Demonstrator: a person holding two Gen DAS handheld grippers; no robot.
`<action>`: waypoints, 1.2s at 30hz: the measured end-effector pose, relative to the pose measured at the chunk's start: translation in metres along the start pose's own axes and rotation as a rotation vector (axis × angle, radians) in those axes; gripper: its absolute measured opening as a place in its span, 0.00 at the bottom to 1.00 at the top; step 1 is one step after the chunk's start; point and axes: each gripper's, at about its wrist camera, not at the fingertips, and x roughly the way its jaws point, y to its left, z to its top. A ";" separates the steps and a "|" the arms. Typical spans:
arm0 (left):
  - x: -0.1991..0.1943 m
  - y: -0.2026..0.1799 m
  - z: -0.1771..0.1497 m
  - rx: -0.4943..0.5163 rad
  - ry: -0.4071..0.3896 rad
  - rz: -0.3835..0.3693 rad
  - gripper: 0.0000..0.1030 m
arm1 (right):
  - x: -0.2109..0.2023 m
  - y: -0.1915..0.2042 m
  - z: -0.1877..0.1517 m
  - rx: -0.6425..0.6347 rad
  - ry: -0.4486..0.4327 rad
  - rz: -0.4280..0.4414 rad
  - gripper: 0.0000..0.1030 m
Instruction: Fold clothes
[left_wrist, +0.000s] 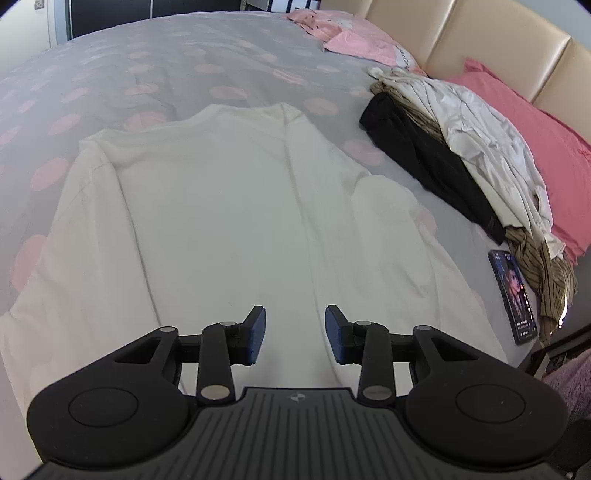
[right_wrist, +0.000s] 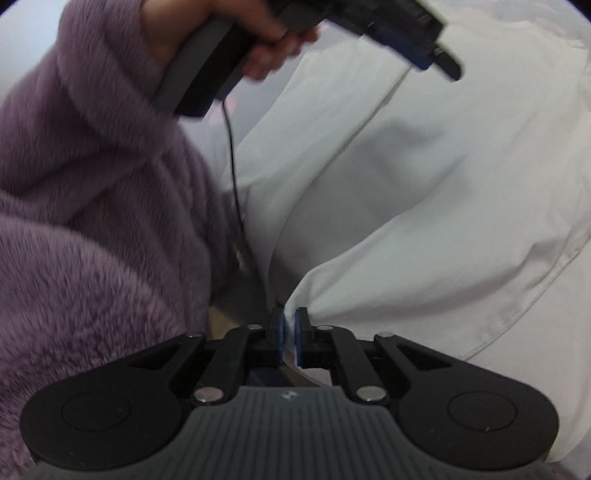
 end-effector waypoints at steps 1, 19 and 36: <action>0.002 -0.002 -0.001 0.006 0.006 -0.003 0.36 | 0.005 0.003 -0.002 -0.008 0.013 0.005 0.07; 0.028 -0.022 -0.011 0.066 0.094 -0.009 0.38 | -0.034 -0.040 -0.004 0.093 -0.150 -0.144 0.36; 0.057 -0.010 0.014 -0.027 0.063 -0.023 0.38 | -0.067 -0.142 -0.008 0.190 -0.285 -0.649 0.34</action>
